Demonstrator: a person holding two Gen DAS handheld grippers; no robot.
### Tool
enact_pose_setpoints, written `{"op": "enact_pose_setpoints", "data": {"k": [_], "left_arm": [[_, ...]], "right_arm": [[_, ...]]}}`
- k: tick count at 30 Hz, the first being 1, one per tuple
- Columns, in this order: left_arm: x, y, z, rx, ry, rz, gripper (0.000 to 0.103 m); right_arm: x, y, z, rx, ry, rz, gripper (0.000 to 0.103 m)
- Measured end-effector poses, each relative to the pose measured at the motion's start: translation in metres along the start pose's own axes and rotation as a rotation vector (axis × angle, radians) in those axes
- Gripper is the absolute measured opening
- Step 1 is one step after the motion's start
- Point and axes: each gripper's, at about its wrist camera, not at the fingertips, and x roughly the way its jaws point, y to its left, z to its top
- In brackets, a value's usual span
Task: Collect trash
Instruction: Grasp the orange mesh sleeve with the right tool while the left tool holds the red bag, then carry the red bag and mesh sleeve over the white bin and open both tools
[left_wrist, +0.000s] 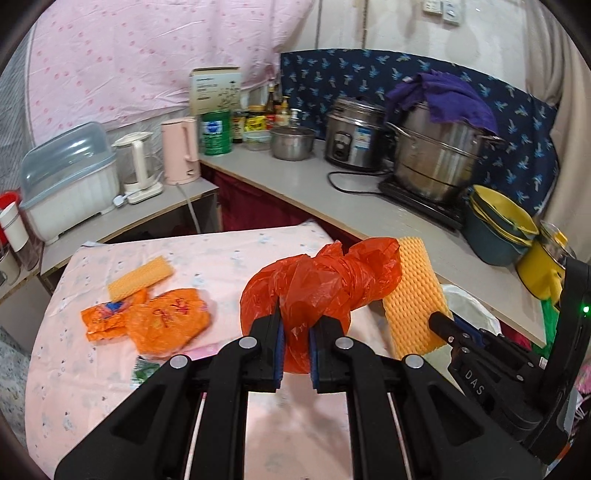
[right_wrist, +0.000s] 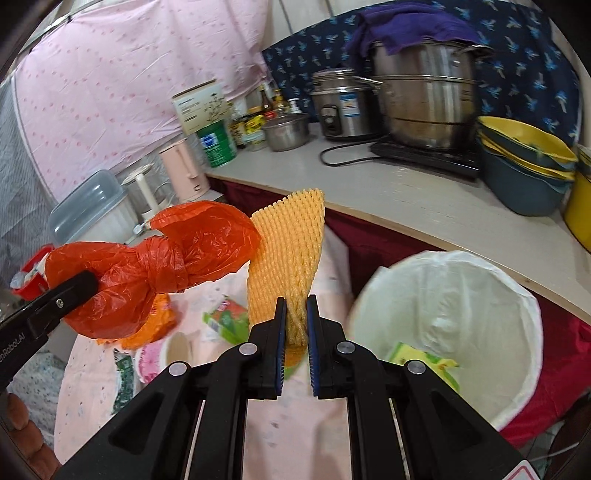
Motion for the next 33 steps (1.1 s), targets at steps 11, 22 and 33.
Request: {"op": "enact_pose_setpoints", "data": {"k": [11, 22, 33], "left_arm": [[0.018, -0.08, -0.012, 0.108, 0.05, -0.086, 0.01], [0.054, -0.133, -0.031, 0.177, 0.132, -0.146, 0.01], [0.082, -0.161, -0.046, 0.215, 0.19, -0.168, 0.012]], "right_arm": [[-0.027, -0.098, -0.023, 0.138, -0.015, -0.109, 0.01], [-0.032, -0.154, -0.042, 0.207, -0.006, -0.187, 0.01], [-0.029, -0.171, -0.047, 0.228, 0.005, -0.213, 0.01]]}}
